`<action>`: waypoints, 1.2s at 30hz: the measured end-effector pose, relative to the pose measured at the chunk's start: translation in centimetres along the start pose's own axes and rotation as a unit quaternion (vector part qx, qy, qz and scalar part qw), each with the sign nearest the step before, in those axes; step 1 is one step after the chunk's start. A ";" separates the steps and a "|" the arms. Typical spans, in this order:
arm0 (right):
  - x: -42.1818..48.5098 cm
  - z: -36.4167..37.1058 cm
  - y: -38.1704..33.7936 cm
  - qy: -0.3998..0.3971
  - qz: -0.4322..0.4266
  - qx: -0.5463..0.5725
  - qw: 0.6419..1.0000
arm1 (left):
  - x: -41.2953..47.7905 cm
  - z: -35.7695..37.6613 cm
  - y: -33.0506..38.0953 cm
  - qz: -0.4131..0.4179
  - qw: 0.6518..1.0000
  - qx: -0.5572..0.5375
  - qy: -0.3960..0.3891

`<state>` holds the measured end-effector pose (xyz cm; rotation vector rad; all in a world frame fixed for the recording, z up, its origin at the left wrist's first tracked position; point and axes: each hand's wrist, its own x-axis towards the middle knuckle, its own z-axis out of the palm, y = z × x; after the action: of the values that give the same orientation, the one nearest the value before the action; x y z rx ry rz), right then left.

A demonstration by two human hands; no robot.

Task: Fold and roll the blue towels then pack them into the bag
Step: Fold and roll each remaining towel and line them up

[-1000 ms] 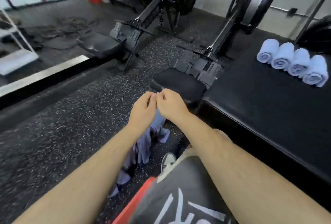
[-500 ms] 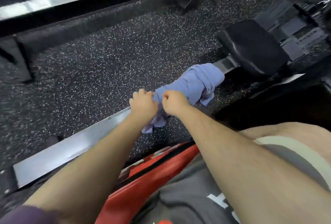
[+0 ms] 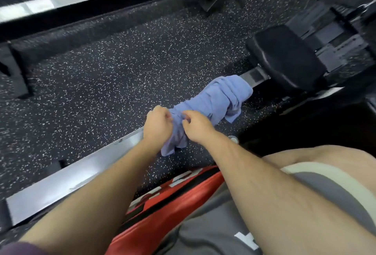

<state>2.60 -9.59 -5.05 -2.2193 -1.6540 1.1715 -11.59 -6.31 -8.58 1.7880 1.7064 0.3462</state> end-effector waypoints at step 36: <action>-28.0 -37.5 1.9 0.522 -0.096 0.319 0.785 | -11.0 -13.0 47.8 0.187 0.839 -0.454 -0.235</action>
<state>25.67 -22.23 33.69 -1.6308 -0.7904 0.2071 17.48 -11.56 32.67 1.2858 0.6292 0.6770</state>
